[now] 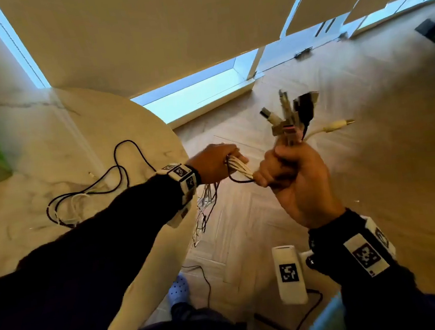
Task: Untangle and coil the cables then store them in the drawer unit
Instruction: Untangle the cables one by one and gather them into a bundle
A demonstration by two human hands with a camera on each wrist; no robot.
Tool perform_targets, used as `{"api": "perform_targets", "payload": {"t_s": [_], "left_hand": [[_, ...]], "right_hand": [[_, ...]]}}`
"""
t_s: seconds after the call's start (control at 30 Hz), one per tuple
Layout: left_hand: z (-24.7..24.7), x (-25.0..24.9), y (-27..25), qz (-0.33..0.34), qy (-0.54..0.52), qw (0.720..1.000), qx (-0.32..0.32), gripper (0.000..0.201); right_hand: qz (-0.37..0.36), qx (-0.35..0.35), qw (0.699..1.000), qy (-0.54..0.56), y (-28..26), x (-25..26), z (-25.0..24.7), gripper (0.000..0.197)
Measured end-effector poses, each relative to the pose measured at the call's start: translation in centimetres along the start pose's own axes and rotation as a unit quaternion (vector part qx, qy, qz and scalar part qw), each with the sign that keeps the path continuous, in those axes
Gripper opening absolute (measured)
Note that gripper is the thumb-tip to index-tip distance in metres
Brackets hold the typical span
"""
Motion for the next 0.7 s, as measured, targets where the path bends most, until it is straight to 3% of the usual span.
{"api": "perform_targets", "payload": {"t_s": [0.03,0.07,0.1,0.2,0.3,0.33,0.4,0.43,0.5,0.63,0.7], "left_hand": [[0.5,0.3,0.1,-0.026,-0.047,0.996,-0.067,0.018],[1.6,0.5,0.0,-0.059,-0.091,0.99,-0.093,0.017],[3.1,0.3,-0.2,-0.089,-0.126,0.985,-0.079,0.018],[7.8,-1.9,-1.7,-0.127,-0.166,0.977,0.042,0.023],[9.9,-3.8,-3.5,-0.1,-0.196,0.96,0.173,0.032],[10.1,-3.7,-3.9,-0.089,-0.197,0.954,0.206,0.043],[9.8,-2.3,-4.4,-0.086,-0.176,0.952,0.235,0.085],[9.1,-1.7,-4.6,-0.09,-0.169,0.956,0.224,0.101],[7.2,-1.1,-4.4,-0.089,-0.205,0.959,0.176,0.107],[2.8,-4.2,-2.0,-0.051,-0.339,0.933,0.106,0.094],[1.3,-6.0,-1.0,-0.038,-0.405,0.911,0.067,0.075]], "right_hand": [[-0.012,-0.011,1.0,0.026,0.1,0.6,-0.2,0.03],[-0.026,-0.018,0.998,0.047,0.3,1.2,-0.4,0.03],[-0.04,-0.021,0.997,0.061,0.6,2.0,-0.8,0.028],[-0.062,-0.041,0.996,0.048,2.2,4.6,-3.0,0.028],[-0.008,-0.077,0.996,-0.034,4.3,6.0,-6.1,0.034],[0.018,-0.076,0.995,-0.057,4.8,6.0,-7.0,0.033],[0.062,-0.053,0.992,-0.094,5.6,5.5,-8.1,0.03],[0.082,-0.039,0.99,-0.113,5.8,5.1,-8.3,0.029],[0.119,-0.002,0.982,-0.145,6.0,3.9,-8.2,0.026],[0.179,0.094,0.96,-0.192,5.9,0.6,-6.7,0.013],[0.202,0.143,0.939,-0.24,6.0,-0.6,-5.8,0.02]]}}
Point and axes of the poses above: each hand's wrist, its own y-axis towards the middle knuckle, its own z-axis out of the palm, x = y × z, the point moved 2 cm from there along y, towards the middle knuckle, and after that the axes turned 4 degrees about y, right-handed, at the moved point
